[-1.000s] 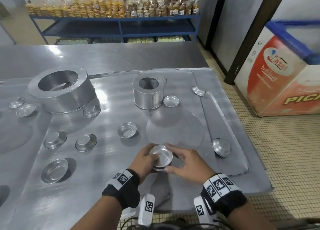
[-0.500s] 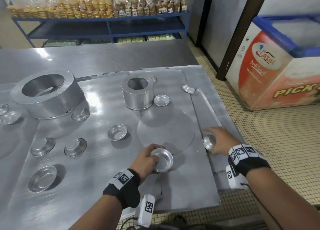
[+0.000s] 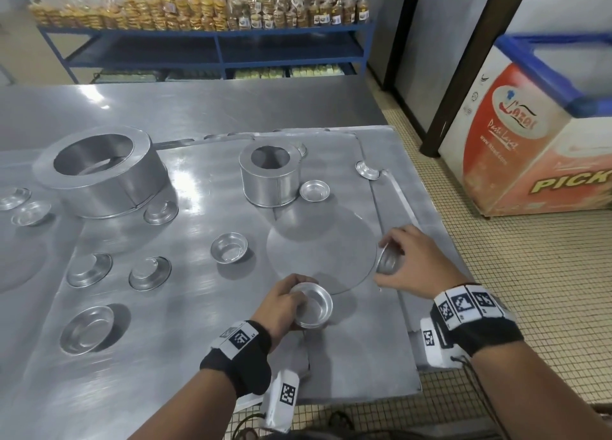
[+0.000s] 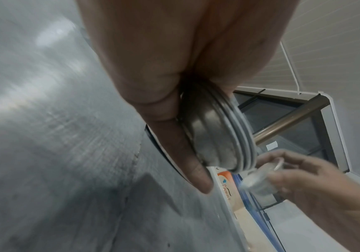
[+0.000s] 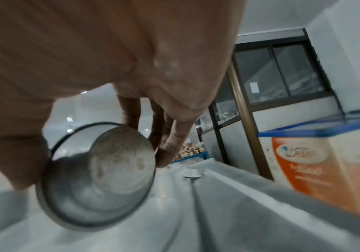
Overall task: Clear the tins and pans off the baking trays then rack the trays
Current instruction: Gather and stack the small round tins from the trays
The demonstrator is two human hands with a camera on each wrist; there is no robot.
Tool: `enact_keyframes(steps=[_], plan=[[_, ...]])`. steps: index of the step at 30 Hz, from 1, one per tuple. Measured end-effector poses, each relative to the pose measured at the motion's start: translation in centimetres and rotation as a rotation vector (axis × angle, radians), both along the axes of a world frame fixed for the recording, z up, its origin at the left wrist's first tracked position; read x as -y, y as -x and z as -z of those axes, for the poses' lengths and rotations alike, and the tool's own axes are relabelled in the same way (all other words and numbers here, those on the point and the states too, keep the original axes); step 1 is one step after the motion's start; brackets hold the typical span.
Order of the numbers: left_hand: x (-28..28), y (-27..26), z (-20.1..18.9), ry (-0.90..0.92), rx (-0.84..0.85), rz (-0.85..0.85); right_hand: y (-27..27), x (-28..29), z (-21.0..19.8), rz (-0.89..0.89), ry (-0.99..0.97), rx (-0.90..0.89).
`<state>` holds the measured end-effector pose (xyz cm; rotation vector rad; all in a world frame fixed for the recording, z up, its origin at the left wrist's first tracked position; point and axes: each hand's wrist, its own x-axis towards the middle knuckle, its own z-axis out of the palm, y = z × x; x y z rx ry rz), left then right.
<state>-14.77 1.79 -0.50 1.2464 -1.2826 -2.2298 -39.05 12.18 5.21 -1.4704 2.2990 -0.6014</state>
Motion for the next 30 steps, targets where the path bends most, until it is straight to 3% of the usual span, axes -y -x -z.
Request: enact_keyframes(steps=[4,10,16,21,26,30], plan=[[0.1,-0.4,-0.1,0.002,-0.004,-0.031,-4.5,0.4,-0.9,-0.114,0.200,0.150],[0.3,-1.7,-0.6,-0.028,-0.042,-0.057,-8.9,1.1,0.6,-0.240,0.243,0.226],[0.5,-3.7,-1.0,-0.087,-0.090,-0.145,-11.3,2.1,1.8,-0.295,0.169,0.309],[0.6,-5.5,-0.3,0.082,-0.007,-0.091,-13.6,3.5,2.2,-0.368,0.092,0.317],[1.3,-8.1,0.1,0.122,0.012,-0.146,-16.0,5.4,2.4,-0.420,0.045,0.251],[2.1,-10.3,0.6,0.122,0.028,-0.219,-17.6,7.7,2.8,-0.409,-0.007,0.477]])
